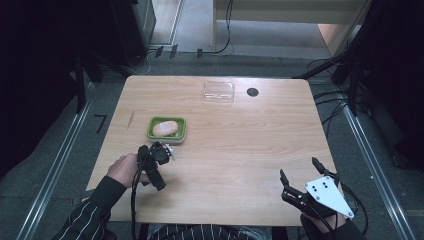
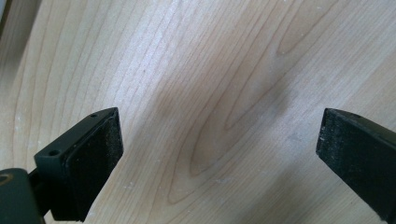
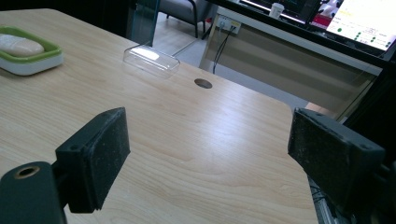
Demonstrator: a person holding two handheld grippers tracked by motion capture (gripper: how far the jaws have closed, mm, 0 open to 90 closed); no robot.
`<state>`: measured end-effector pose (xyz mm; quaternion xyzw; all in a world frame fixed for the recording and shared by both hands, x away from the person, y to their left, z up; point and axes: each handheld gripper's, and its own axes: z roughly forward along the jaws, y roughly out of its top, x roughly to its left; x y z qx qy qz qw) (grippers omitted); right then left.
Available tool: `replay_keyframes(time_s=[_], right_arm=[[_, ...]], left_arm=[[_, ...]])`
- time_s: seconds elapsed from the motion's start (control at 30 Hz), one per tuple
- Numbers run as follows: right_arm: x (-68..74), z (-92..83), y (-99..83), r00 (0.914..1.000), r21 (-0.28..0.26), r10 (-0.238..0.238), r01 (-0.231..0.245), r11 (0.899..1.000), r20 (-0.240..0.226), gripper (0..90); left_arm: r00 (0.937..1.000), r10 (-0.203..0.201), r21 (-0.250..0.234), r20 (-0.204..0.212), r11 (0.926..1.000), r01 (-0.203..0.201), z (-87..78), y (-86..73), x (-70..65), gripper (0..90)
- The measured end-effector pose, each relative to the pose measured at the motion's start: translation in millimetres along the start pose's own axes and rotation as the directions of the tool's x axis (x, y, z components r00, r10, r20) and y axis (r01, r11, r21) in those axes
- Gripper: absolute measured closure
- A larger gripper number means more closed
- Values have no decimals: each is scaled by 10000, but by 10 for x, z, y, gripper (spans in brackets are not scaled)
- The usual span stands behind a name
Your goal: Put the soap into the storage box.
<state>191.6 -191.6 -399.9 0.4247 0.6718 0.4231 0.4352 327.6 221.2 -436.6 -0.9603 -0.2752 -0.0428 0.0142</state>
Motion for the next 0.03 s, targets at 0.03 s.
replay_keyframes(time_s=[0.03], right_arm=[[-7, 4, -1, 10000, -31, -63, 63, 10000, -10, 134]], left_arm=[[10000, -67, -37, 31, 10000, 67, 2, 0, 3, 12]])
